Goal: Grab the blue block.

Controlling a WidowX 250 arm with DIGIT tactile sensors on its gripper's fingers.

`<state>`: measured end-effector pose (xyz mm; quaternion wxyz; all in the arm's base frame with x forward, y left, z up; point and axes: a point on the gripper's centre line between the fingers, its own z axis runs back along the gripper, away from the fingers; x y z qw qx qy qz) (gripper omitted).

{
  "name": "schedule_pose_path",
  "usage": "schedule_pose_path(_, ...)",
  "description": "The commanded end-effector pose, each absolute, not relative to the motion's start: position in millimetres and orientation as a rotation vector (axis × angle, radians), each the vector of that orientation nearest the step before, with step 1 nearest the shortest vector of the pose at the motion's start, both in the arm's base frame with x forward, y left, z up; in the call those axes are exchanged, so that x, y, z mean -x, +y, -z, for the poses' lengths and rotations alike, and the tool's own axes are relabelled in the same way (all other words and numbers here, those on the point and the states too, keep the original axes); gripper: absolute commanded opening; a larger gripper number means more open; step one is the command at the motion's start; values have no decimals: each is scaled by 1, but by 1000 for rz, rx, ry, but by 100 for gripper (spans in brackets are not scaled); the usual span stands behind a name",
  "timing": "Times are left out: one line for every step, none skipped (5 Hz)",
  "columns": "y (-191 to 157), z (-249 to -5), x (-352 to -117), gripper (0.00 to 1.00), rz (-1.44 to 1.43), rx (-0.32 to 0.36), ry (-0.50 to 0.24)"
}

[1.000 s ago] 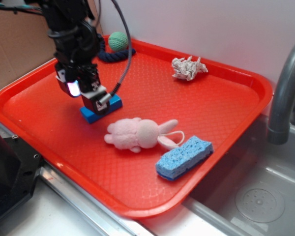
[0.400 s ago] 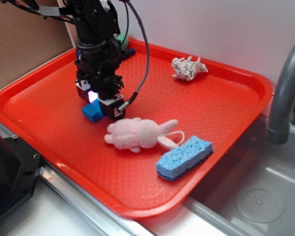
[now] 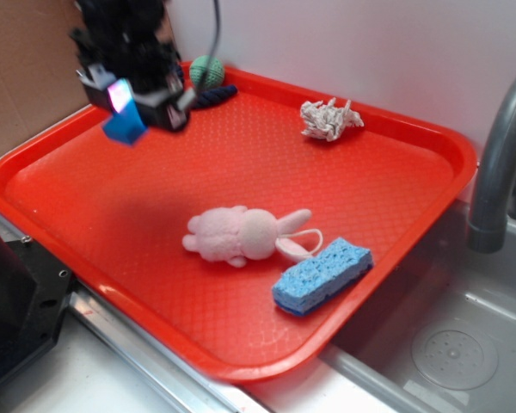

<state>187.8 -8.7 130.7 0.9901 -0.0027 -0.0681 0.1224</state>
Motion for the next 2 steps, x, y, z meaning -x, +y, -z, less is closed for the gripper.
schedule_pose_path(-10,-213,-197,0,-417,49,-192)
schedule_pose_path(-5,-202,-204,0,-449,-11,-166)
